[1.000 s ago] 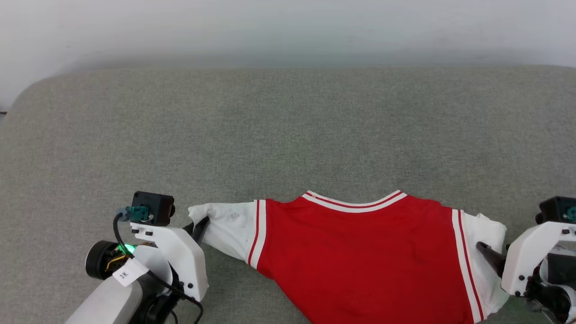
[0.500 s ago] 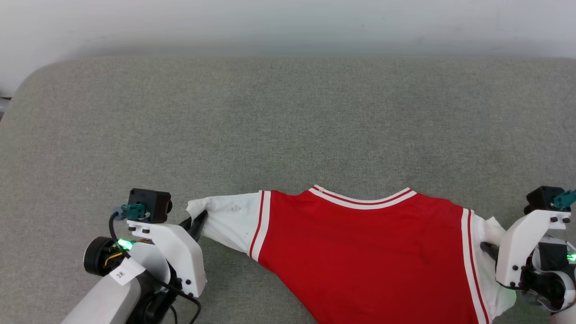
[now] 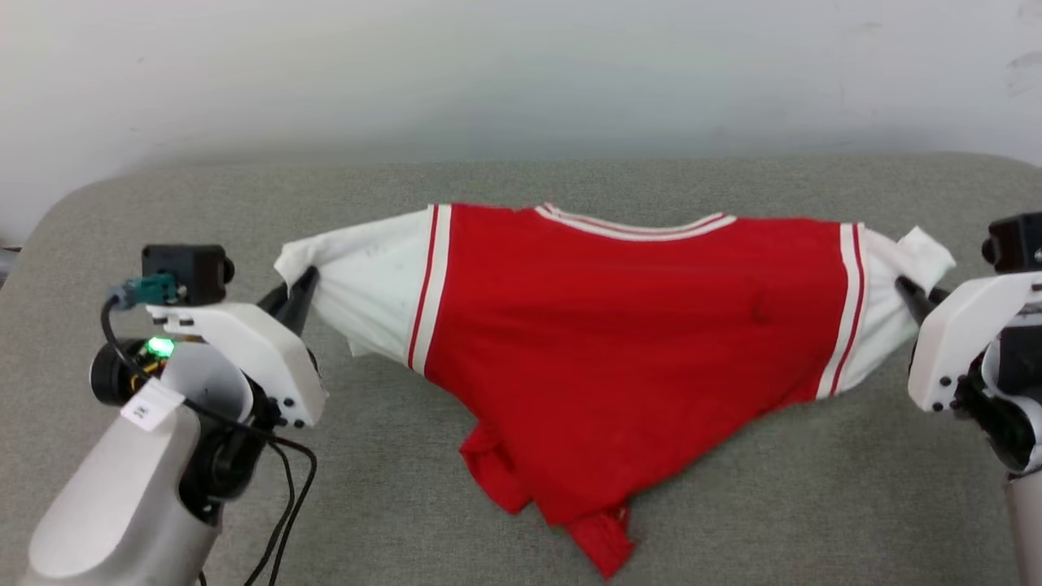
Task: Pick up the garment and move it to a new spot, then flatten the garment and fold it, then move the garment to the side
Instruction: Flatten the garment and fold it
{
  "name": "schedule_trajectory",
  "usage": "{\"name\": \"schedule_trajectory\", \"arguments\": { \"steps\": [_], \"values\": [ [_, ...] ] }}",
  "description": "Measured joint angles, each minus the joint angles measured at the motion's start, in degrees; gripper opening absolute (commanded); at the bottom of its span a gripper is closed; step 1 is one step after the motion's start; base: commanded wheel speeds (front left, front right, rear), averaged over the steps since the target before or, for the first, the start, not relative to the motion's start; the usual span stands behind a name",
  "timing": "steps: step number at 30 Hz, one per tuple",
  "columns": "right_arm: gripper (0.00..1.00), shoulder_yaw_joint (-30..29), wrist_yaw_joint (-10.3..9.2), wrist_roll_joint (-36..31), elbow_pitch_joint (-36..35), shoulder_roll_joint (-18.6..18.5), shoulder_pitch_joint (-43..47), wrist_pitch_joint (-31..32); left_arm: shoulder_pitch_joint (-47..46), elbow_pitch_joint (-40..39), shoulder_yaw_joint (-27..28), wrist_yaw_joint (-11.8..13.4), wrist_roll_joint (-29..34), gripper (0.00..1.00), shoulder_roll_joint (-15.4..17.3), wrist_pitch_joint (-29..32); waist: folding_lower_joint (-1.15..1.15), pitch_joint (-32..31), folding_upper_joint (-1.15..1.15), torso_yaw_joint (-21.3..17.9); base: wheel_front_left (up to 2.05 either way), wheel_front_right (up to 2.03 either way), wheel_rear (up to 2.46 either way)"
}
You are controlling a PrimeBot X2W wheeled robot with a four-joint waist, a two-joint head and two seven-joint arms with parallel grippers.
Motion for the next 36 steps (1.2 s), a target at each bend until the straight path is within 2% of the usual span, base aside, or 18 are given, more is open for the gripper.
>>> {"name": "schedule_trajectory", "arguments": {
  "steps": [5, 16, 26, 31, 36],
  "values": [
    [0.00, -0.89, 0.01, -1.93, 0.82, 0.03, -5.77, -3.52, -7.00, 4.01, 1.51, -1.92, -0.90, 0.00, -1.65, -2.14, 0.00, 0.39, 0.00, -0.36, 0.00, 0.00, 0.00],
    [0.00, -1.59, 0.02, -6.55, 6.06, -0.51, -25.56, -11.52, -29.80, 16.86, 3.14, -5.35, 3.86, 0.00, -4.94, -12.20, 0.00, 6.89, 0.00, -0.83, 0.00, 0.00, 0.00],
    [0.00, -0.59, 0.03, -10.12, 15.28, -1.30, -47.53, -17.95, -51.22, 30.14, 3.20, -9.51, 8.57, 0.00, -4.68, -20.13, 0.01, 15.63, 0.00, -1.91, 0.00, 0.00, 0.00],
    [0.00, 0.40, 0.04, -11.37, 19.63, -1.42, -55.15, -20.33, -58.56, 34.67, 3.12, -10.50, 10.04, 0.00, -3.82, -22.29, 0.01, 19.84, 0.00, -2.74, 0.00, 0.00, 0.00],
    [0.00, 2.44, 0.03, -12.01, 23.76, -0.76, -58.92, -22.74, -61.72, 39.50, 3.19, -11.51, 10.12, 0.00, -3.94, -24.10, 0.01, 24.40, 0.00, -3.22, 0.00, 0.00, 0.00]
  ]
}}
